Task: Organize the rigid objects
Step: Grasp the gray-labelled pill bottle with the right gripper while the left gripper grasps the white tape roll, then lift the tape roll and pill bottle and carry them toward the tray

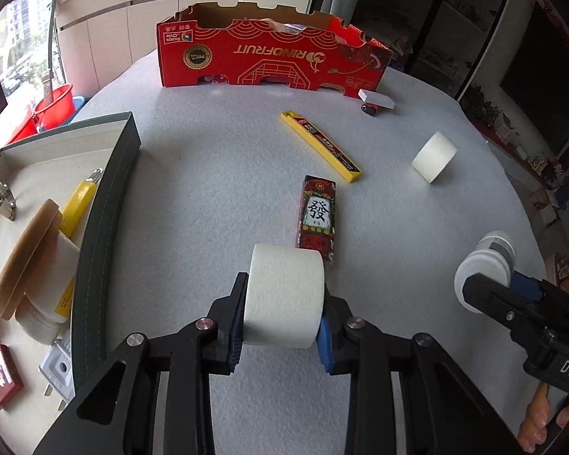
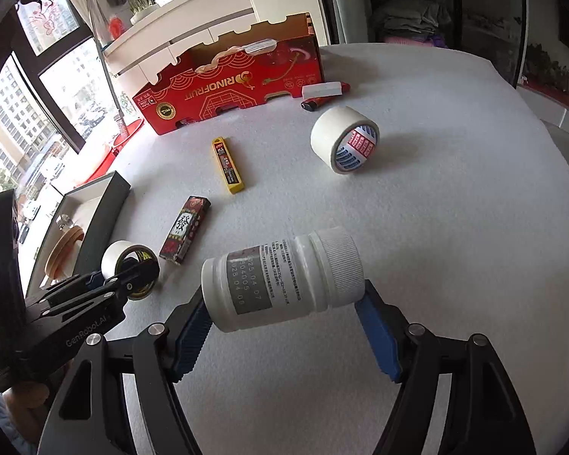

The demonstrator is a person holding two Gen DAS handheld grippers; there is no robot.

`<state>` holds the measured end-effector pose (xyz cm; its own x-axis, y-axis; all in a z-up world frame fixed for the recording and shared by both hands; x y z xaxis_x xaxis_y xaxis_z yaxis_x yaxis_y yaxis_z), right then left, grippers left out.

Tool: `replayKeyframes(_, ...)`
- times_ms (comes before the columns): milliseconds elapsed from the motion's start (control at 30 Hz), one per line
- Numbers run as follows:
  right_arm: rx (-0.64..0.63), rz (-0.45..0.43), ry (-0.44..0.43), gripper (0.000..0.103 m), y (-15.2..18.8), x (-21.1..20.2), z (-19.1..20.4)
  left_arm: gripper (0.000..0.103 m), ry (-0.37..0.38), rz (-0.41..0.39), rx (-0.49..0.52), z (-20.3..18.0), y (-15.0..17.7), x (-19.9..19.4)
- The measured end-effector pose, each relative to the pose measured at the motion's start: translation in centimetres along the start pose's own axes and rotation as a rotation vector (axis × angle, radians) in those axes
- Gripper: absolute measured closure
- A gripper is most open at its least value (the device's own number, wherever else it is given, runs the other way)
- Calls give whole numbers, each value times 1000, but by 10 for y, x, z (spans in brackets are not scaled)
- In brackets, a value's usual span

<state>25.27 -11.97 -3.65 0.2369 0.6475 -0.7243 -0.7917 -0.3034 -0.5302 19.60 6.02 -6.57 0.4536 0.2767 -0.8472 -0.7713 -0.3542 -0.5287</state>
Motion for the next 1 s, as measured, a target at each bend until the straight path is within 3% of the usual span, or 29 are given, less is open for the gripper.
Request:
replayKeyframes(533, 77, 3, 5, 29, 93, -60, 14, 69, 40, -30, 84, -30, 90, -90)
replayKeyframes(1000, 66, 42, 49, 29, 118, -69, 37, 69, 38, -83, 65, -13, 122, -129)
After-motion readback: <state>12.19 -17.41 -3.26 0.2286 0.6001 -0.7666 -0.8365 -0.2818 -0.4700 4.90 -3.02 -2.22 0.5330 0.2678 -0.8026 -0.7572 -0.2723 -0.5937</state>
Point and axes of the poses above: each gripper's, at about its wrist camera, not at the fingertips, and x roughly the way its jaws point, z to its left, y to its underside, the point moved 4 cm from there along x, roughly the way its jaws point, and after that the axes turned 15 degrees about -y, right-handed, at the moved point
